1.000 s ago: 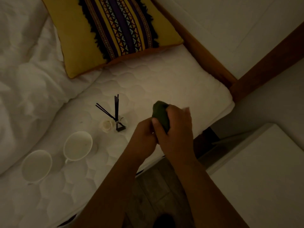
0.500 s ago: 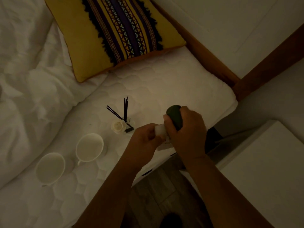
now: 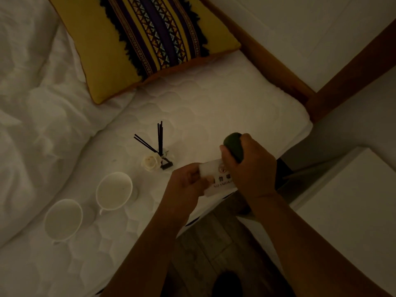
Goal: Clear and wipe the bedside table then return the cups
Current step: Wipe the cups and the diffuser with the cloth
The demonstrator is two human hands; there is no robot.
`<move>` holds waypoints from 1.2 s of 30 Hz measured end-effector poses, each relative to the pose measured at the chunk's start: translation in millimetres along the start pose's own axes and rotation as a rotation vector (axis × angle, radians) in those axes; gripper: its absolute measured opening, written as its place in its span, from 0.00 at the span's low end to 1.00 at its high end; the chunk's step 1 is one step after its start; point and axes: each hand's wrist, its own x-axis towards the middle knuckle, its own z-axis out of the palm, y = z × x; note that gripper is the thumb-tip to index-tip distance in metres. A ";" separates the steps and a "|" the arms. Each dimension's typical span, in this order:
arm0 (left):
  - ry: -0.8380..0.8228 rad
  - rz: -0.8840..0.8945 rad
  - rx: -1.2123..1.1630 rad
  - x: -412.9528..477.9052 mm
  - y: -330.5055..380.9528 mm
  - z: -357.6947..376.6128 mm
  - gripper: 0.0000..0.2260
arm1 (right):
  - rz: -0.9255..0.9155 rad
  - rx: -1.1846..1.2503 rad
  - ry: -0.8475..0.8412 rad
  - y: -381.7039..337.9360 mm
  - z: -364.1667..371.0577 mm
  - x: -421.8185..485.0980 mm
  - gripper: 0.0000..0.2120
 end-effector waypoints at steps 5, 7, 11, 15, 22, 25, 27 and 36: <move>0.084 0.014 -0.129 -0.2 1.4 -2.0 0.10 | 0.220 -0.027 -0.043 38.4 -1.1 -10.0 0.17; 0.141 0.094 -0.079 14.6 10.1 -3.2 0.11 | 0.286 -0.022 -0.070 46.7 -2.7 -21.6 0.16; 0.223 0.168 0.033 56.8 22.9 3.4 0.10 | 0.357 0.090 -0.097 44.0 -10.9 -48.5 0.17; 0.301 0.162 0.106 97.4 11.5 10.8 0.10 | 0.482 0.246 -0.163 38.1 -16.1 -78.3 0.19; 0.360 0.155 0.421 118.7 -38.6 20.2 0.09 | 0.692 0.444 -0.208 23.1 -20.5 -112.0 0.13; 0.386 0.168 0.379 117.6 -42.6 22.1 0.11 | 0.739 0.488 -0.230 20.6 -25.3 -112.5 0.12; 0.376 0.124 0.365 112.1 -41.5 25.0 0.15 | 0.747 0.494 -0.258 20.4 -30.5 -109.3 0.12; 0.326 -0.028 -0.050 -9.5 10.9 77.9 0.23 | 0.784 0.725 -0.259 -32.7 -68.0 -64.7 0.17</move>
